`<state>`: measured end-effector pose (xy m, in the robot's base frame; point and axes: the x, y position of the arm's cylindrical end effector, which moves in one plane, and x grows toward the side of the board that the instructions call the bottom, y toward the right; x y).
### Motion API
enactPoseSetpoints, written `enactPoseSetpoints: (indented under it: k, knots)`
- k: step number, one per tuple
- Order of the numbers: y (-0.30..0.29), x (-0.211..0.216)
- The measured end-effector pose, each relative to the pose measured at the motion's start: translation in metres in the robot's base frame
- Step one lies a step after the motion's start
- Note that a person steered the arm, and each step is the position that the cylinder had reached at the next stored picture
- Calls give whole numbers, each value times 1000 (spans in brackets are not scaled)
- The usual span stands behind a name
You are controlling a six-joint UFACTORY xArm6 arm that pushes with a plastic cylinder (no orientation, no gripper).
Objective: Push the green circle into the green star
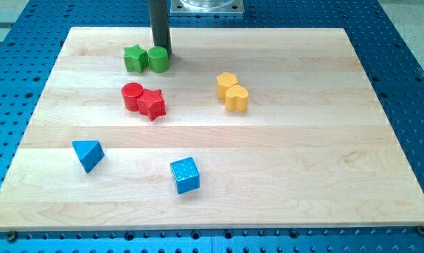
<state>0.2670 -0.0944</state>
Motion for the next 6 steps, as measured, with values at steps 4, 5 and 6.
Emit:
enactPoseSetpoints:
  k: [4,5,6]
  knots:
    - [18,42]
    - [55,49]
    - [121,74]
